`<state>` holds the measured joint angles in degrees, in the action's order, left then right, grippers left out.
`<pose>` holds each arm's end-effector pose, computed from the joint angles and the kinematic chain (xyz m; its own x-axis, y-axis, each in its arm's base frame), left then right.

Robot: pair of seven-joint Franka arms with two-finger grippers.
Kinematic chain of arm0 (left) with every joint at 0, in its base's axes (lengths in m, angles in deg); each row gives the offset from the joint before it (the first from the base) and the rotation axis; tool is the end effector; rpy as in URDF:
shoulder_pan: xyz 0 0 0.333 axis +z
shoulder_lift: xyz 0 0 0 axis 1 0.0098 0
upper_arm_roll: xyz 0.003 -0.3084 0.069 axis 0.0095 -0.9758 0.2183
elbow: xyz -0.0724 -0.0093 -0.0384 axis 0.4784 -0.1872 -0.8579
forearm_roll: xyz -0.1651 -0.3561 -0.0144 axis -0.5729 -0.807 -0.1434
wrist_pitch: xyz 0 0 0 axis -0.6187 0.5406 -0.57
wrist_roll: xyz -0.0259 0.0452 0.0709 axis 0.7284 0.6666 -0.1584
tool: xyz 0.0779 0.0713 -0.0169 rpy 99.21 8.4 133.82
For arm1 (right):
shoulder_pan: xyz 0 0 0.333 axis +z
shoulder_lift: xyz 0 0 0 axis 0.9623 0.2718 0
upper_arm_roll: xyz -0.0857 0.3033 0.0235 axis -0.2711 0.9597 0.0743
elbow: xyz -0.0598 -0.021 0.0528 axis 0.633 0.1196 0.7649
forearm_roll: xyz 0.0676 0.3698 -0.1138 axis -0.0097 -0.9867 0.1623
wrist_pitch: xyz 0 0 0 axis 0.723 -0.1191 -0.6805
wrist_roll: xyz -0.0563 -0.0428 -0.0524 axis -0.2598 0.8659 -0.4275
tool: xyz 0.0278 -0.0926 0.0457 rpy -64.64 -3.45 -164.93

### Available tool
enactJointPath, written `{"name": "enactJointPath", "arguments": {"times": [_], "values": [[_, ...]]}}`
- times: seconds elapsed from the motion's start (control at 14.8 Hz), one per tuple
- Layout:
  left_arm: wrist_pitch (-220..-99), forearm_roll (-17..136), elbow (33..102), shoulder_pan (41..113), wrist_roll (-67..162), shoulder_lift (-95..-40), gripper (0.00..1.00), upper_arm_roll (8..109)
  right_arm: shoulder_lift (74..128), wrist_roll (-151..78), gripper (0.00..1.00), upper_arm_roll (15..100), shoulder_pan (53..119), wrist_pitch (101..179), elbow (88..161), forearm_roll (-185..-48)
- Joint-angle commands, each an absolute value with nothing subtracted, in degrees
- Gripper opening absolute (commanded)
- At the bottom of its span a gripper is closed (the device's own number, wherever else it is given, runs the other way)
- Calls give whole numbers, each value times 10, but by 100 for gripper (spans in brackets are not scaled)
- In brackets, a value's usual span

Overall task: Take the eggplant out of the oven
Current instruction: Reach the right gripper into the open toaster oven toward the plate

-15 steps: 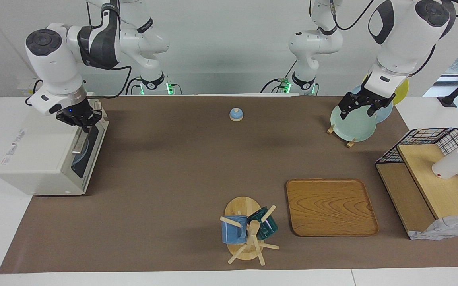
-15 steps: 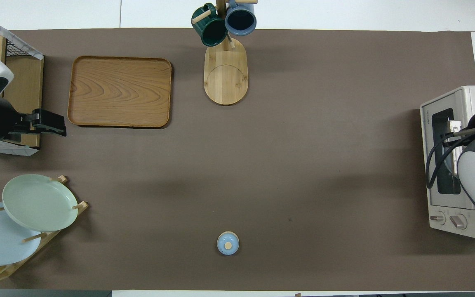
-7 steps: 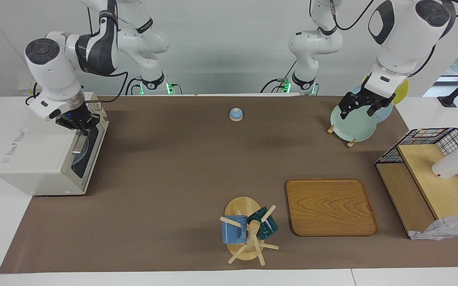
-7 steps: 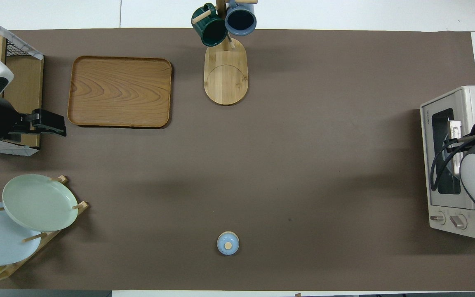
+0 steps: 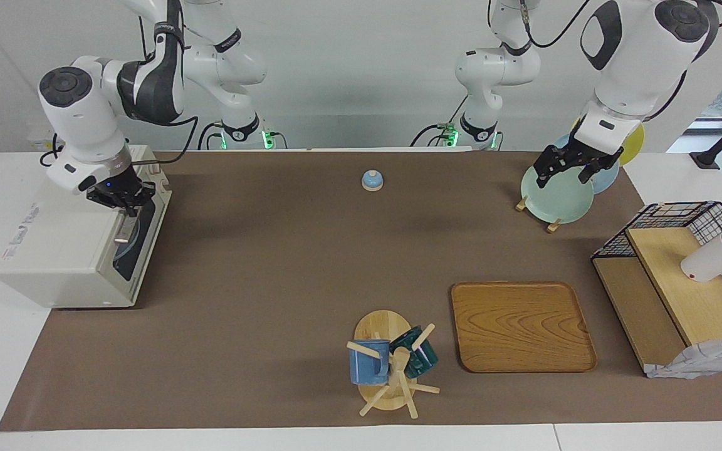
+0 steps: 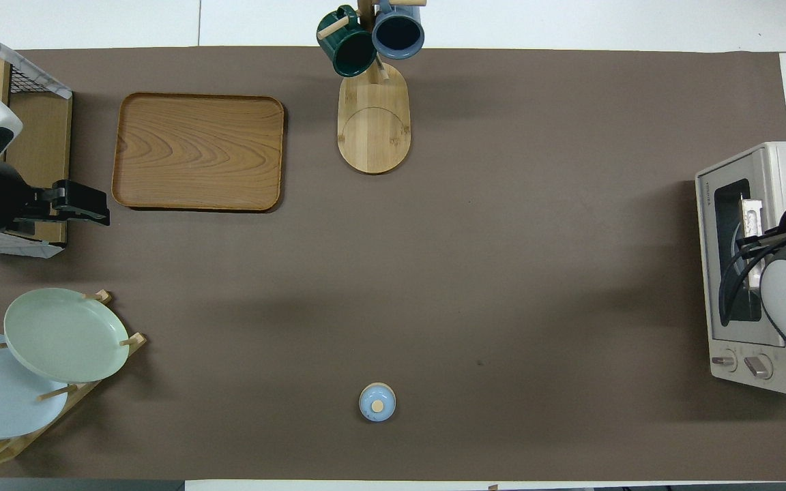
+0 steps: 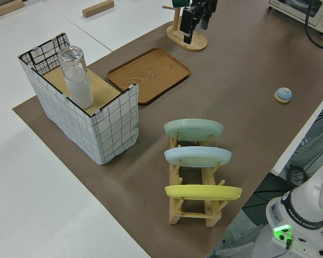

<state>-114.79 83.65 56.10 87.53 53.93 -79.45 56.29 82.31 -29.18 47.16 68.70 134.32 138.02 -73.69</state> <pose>0.5412 -0.0706 0.5882 0.9987 0.0392 -0.0331 0.0395 -0.9992 0.0103 0.5257 -0.0926 0.4682 0.9761 0.1979 -0.0902 0.2108 -0.9630 0.1679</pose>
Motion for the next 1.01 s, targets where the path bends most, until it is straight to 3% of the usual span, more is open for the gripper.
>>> {"name": "enactJointPath", "arguments": {"times": [0.0, 0.34, 0.81, 0.94], "values": [[-1143, 828, 555, 883, 545, -795, 100, 560, 816, -289, 0, 475, 690, 1391, 1421, -737], [-1144, 828, 555, 883, 543, -795, 100, 560, 838, -311, 0, 475, 723, 1432, 1436, -761], [-1146, 828, 555, 884, 545, -794, 100, 560, 881, -350, 0, 475, 765, 1570, 1492, -770], [-1147, 828, 555, 883, 545, -794, 100, 560, 891, -369, 0, 476, 770, 1578, 1497, -771]]}}
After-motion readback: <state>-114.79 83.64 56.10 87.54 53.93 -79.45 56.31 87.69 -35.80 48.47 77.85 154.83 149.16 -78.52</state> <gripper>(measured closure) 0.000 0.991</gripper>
